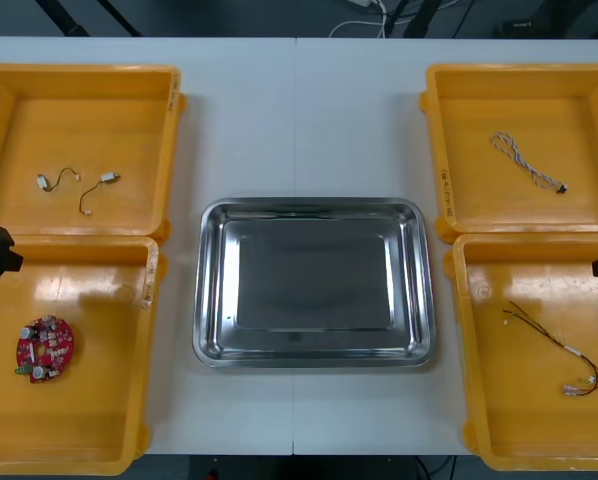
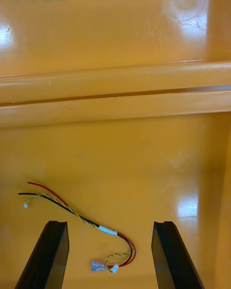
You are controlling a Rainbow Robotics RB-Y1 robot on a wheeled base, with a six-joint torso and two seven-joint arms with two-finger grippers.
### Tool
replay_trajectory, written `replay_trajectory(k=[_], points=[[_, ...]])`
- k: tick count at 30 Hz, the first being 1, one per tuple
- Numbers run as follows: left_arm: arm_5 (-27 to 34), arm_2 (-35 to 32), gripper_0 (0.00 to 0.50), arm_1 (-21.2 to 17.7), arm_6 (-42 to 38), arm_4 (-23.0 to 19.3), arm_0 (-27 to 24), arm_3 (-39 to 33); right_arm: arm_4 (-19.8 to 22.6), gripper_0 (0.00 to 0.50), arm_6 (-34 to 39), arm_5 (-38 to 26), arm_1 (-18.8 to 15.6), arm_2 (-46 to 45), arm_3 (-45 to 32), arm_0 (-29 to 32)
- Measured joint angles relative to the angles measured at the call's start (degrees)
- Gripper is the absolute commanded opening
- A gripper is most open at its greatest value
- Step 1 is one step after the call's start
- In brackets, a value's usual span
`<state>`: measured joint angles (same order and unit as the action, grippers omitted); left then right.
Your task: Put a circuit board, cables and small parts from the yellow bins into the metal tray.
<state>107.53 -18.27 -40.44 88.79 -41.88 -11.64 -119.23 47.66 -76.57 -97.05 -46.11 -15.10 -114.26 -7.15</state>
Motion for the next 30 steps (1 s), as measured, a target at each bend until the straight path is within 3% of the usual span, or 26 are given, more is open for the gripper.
replay_trajectory(k=[30], points=[[0.00,0.00,0.500,0.00,0.00,0.00,0.00,0.00,0.00,0.500,0.00,0.00,0.00,0.00,0.00,0.00]])
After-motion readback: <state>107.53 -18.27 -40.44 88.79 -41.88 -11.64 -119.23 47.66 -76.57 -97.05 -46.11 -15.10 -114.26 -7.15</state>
